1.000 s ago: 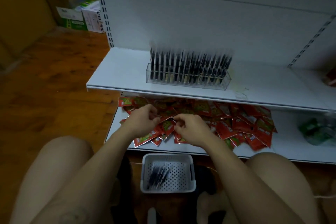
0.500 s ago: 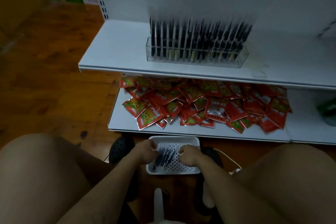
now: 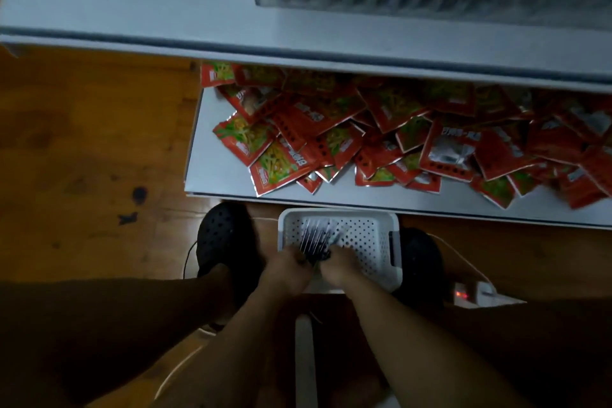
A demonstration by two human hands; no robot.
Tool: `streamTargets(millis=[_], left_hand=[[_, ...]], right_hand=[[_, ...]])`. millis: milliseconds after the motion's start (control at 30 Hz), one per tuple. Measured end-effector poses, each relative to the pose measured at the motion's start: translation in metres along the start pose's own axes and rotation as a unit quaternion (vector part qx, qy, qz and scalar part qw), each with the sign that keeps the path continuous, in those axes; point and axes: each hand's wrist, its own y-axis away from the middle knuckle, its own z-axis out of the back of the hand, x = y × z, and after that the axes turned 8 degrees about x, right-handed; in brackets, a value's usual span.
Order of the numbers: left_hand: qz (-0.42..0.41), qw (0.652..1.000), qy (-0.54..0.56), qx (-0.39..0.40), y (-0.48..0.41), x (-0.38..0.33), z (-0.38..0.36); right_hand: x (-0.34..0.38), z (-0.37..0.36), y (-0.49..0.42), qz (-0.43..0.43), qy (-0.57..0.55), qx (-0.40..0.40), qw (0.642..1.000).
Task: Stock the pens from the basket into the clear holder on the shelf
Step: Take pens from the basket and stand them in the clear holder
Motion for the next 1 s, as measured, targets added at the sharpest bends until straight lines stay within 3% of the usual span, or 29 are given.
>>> streamTargets(millis=[133,267,367,533,633,767,1000], left_hand=[[0.018,0.999,0.034,-0.008,-0.022,0.009,0.005],[0.033,0.997,0.061,-0.028,-0.036,0.014,0.01],[0.024,0.996,0.074,-0.032,-0.036,0.013,0.011],[0.008,0.996,0.081,-0.02,-0.024,0.004,0.018],[-0.016,0.996,0.076,-0.031,-0.009,-0.008,0.027],[-0.057,0.995,0.065,-0.052,0.023,-0.029,0.039],[-0.163,0.977,0.052,-0.129,0.099,-0.073,0.074]], right_hand=[[0.003,-0.008,-0.037,-0.054,-0.006,0.03,0.998],[-0.002,-0.031,-0.096,-0.073,-0.169,0.043,0.982],[0.011,-0.023,-0.078,-0.107,-0.259,-0.008,0.96],[0.005,0.015,-0.048,-0.088,-0.334,-0.108,0.932],[-0.002,0.029,-0.017,-0.076,-0.412,-0.097,0.903],[-0.01,0.037,0.031,-0.012,-0.476,-0.064,0.877],[0.022,0.057,0.134,0.211,-0.495,0.027,0.843]])
